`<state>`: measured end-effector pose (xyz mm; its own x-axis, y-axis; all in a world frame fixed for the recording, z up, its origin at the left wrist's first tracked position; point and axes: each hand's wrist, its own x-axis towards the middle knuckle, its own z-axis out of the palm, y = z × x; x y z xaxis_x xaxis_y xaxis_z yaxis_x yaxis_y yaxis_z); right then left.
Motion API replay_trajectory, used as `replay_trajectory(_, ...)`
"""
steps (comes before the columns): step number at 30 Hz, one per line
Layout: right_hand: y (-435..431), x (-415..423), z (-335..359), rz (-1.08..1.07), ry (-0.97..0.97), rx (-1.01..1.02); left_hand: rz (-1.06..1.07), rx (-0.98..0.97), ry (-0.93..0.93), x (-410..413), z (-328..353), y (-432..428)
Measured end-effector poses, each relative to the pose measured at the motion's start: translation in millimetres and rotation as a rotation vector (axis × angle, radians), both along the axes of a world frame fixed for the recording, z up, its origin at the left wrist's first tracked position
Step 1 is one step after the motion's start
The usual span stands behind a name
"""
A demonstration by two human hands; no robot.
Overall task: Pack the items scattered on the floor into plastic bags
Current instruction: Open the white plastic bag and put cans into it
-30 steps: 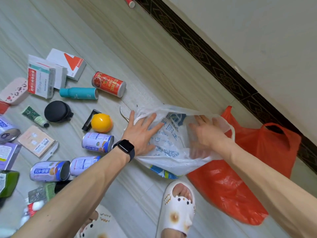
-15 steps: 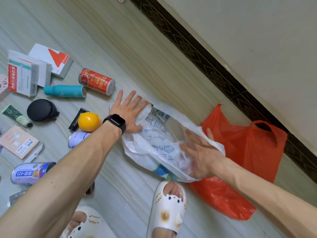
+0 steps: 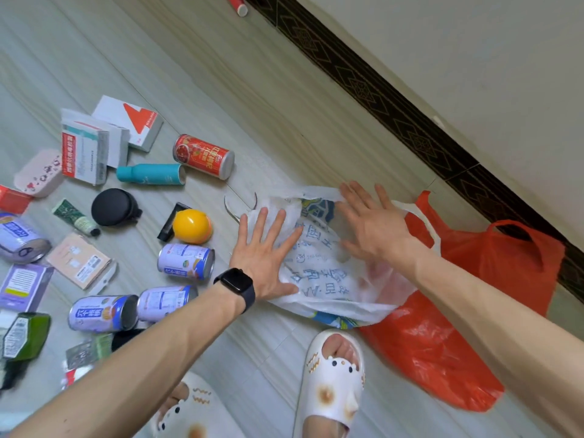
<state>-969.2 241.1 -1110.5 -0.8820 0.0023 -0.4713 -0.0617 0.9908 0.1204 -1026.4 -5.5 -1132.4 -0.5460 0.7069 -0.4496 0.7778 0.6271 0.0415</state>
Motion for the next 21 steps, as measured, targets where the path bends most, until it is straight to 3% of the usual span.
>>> replay_trajectory(2, 16, 3, -10, -0.037, -0.107, 0.1, -0.063, -0.068, -0.048, -1, -10, -12)
replay_trajectory(6, 23, 10, -13, -0.129, -0.101, 0.088, -0.098, -0.031, -0.108, -3, -15, -14)
replay_trajectory(13, -19, 30, 35, -0.196, 0.259, -0.14, -0.045, 0.143, 0.001, -28, 49, -5)
replay_trajectory(16, -50, 39, 64, -0.218, 0.354, -0.261, 0.003, 0.13, 0.102, -51, 95, -39)
replay_trajectory(21, -107, 45, 119, -0.133, 0.491, -0.451, 0.272, 0.08, 0.197, -69, 165, -132)
